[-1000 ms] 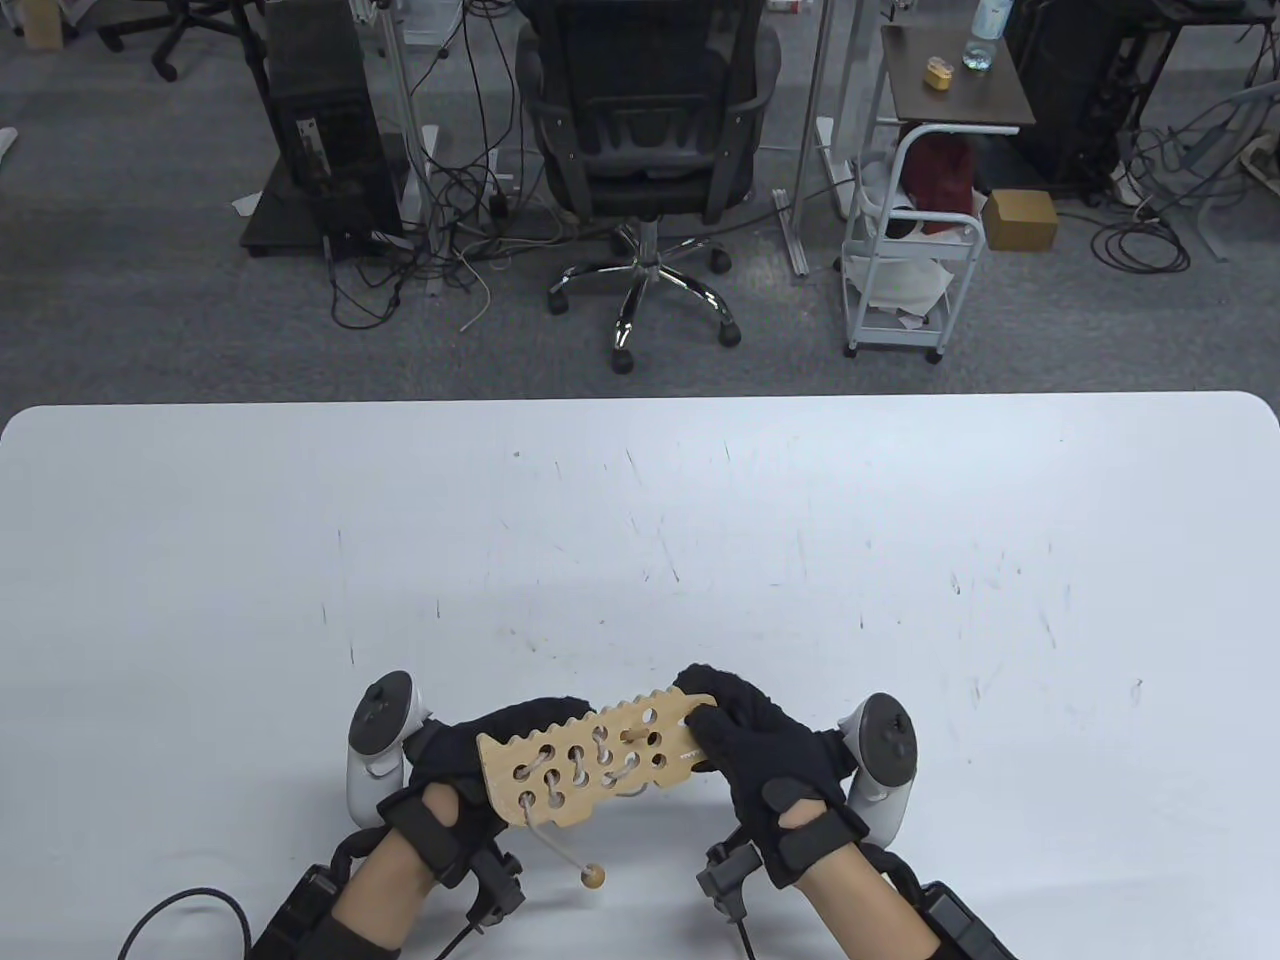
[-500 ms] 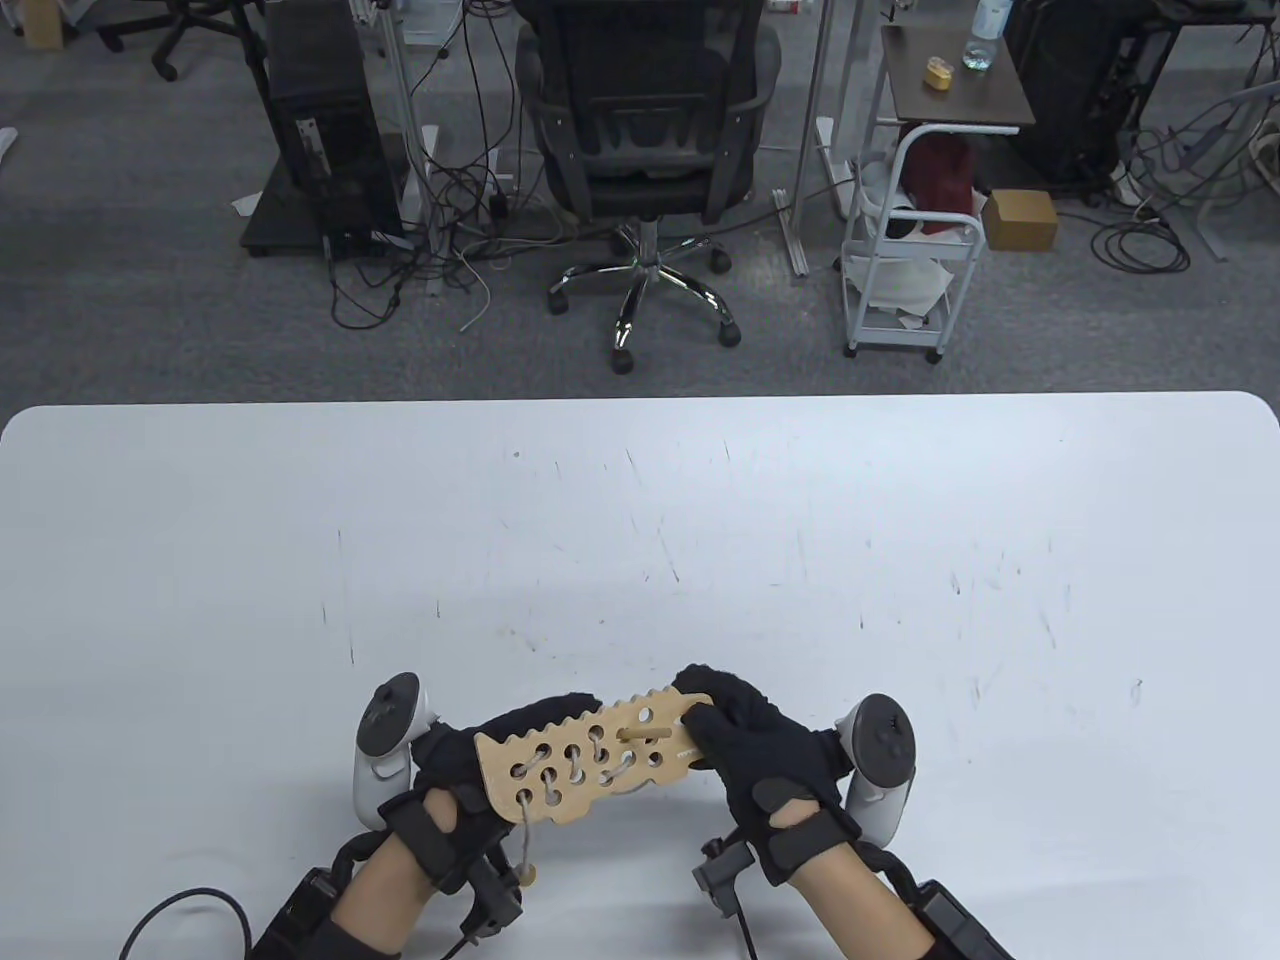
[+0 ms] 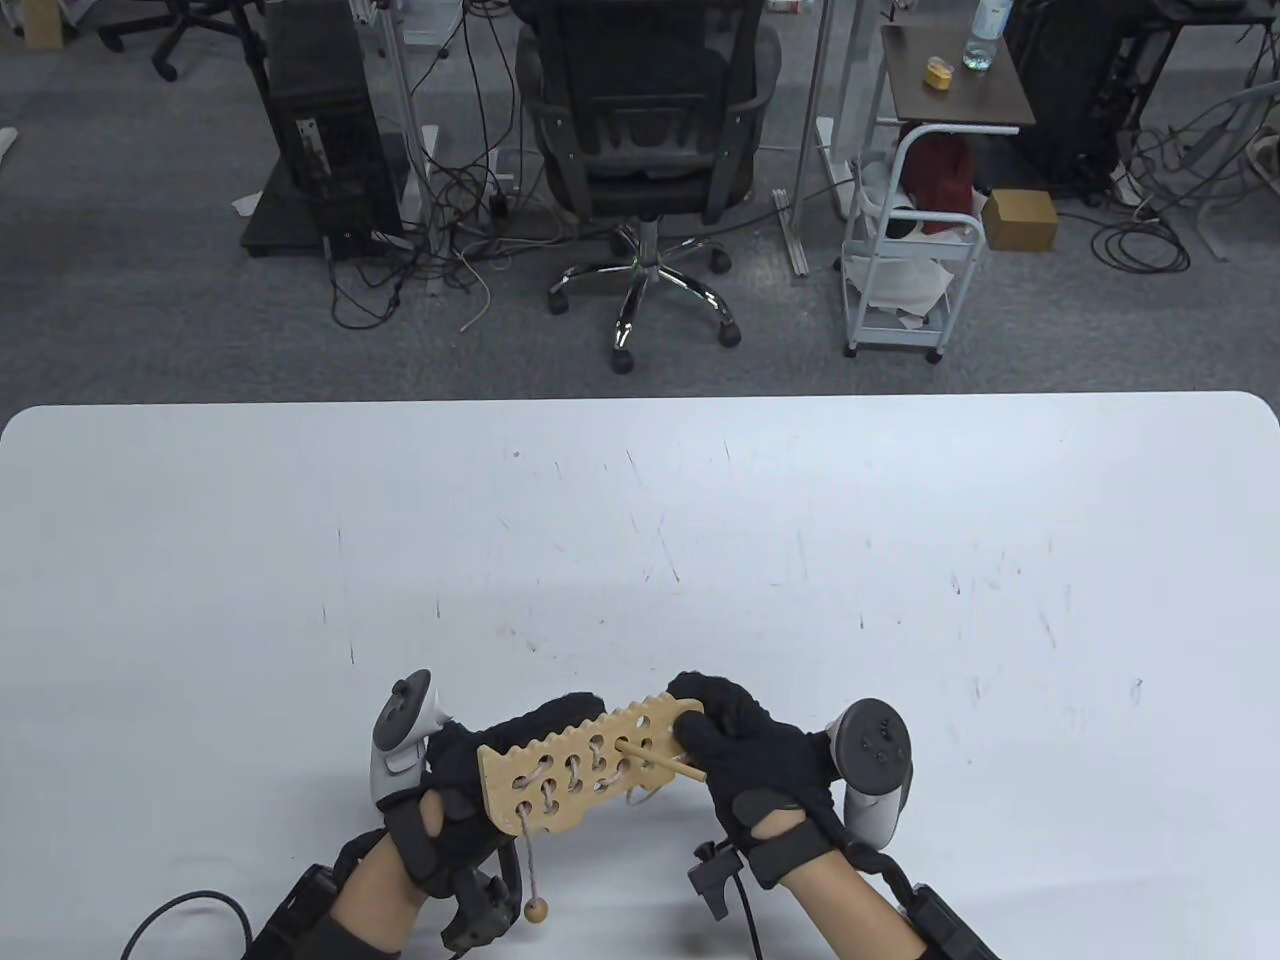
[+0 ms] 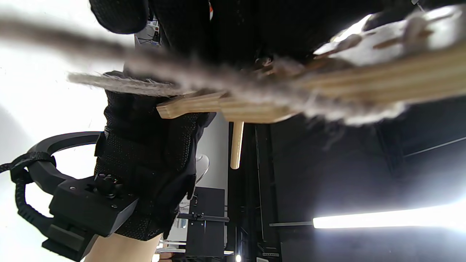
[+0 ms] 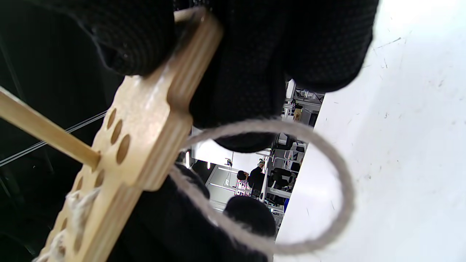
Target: Thread rope through all holes on crocodile lacing toy
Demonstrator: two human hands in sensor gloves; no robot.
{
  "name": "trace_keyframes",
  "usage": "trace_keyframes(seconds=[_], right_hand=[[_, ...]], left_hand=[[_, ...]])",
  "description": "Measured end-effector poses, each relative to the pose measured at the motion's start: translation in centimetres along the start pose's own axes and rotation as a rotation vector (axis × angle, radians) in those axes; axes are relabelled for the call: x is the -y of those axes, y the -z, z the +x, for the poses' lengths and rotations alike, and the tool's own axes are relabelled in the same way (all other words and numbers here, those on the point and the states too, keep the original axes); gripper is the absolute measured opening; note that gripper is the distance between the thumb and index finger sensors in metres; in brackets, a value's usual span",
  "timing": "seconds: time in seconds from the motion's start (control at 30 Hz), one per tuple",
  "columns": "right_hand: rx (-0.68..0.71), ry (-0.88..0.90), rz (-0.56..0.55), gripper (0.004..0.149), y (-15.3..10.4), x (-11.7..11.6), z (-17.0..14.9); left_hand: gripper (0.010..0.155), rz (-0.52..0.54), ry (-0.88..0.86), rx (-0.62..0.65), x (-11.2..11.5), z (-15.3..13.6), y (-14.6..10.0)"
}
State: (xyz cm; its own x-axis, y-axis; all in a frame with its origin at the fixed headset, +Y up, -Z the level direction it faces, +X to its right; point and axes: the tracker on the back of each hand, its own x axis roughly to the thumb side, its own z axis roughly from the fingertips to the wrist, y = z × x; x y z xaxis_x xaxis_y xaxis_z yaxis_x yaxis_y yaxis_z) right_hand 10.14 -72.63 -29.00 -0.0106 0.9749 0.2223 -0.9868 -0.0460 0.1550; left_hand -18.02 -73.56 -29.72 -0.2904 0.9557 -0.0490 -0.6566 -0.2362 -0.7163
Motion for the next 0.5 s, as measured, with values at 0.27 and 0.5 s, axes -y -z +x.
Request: trace_keyframes(seconds=[0.27,0.5], right_hand=[[0.052,0.037,0.028,0.049,0.1,0.5,0.8],[0.050,0.040,0.021,0.049,0.1,0.6,0.8]], left_hand=[[0.055,0.052,0.038,-0.024,-0.5,-0.2,-0.3],[0.054,0.117,0.027,-0.041,-1.3,-0.5,-0.6]])
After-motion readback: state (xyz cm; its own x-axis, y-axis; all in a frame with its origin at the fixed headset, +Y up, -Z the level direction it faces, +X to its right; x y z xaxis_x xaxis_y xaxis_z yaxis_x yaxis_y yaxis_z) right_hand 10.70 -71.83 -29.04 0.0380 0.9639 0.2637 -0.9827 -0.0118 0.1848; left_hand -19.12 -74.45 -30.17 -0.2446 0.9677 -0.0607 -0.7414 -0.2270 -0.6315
